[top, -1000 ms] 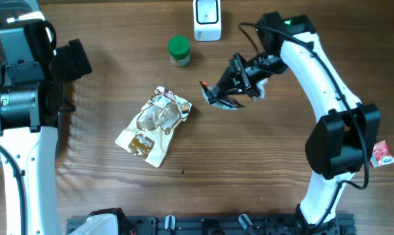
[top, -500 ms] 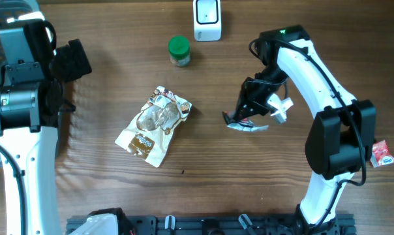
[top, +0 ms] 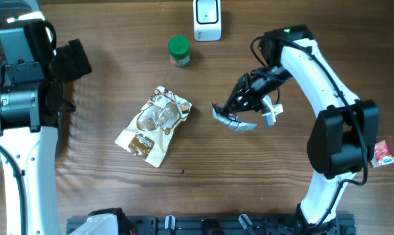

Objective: Scan the item barcode
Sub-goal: 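Lift the wrench packet and carry it toward the scanner, then hold the wrench packet in front of the white scanner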

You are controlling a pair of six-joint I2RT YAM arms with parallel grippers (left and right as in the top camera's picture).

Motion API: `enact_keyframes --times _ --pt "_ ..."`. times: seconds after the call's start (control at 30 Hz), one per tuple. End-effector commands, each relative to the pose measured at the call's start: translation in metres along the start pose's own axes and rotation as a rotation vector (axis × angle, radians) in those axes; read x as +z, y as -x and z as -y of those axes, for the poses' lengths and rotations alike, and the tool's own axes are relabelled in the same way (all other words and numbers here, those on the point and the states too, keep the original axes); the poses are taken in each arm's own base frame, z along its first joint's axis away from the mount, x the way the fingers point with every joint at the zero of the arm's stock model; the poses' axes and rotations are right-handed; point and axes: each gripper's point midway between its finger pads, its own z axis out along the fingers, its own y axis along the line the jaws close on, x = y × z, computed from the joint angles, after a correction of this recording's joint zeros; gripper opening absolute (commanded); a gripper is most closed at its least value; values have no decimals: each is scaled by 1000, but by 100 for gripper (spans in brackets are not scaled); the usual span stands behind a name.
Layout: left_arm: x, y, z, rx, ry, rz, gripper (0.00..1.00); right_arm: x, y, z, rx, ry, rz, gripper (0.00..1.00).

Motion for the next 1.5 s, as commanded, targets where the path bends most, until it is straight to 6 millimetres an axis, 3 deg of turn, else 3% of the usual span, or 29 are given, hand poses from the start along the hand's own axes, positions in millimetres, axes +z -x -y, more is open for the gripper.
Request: enact_keyframes --times 0.0,0.17,0.47,0.73,0.87,1.0,1.07,1.13,1.17,1.2,1.33,1.47 --pt "-5 4 -4 -4 8 19 100 -10 -23 7 81 -71 -173 5" --pt "-5 4 -4 -5 8 19 100 -16 -43 15 82 -131 -295 5" --pt "-5 4 -4 -5 8 19 100 -25 -61 23 81 -186 -409 5" --pt "-5 4 -4 -5 8 19 100 -28 -54 17 88 -158 -387 5" --pt "-5 4 -4 -5 8 19 100 -23 -39 8 76 -104 -301 5" --pt "-5 4 -4 -5 8 19 100 -20 -30 -34 -295 99 -189 4" --pt "-5 4 -4 -5 8 19 100 -22 -32 -54 -608 203 -130 5" --pt "-5 4 -4 -5 8 19 100 -30 -52 -84 -985 359 -74 5" --pt "-5 4 -4 -5 8 19 100 -36 -78 -101 -1325 490 -21 5" --pt "-5 4 -4 -4 8 19 100 -39 -98 -104 -1487 552 -23 5" --pt "-5 4 -4 -5 8 19 100 -49 -152 -110 -1767 757 14 5" --pt "-5 4 -4 -5 8 19 100 -53 -148 -141 -1683 842 151 5"
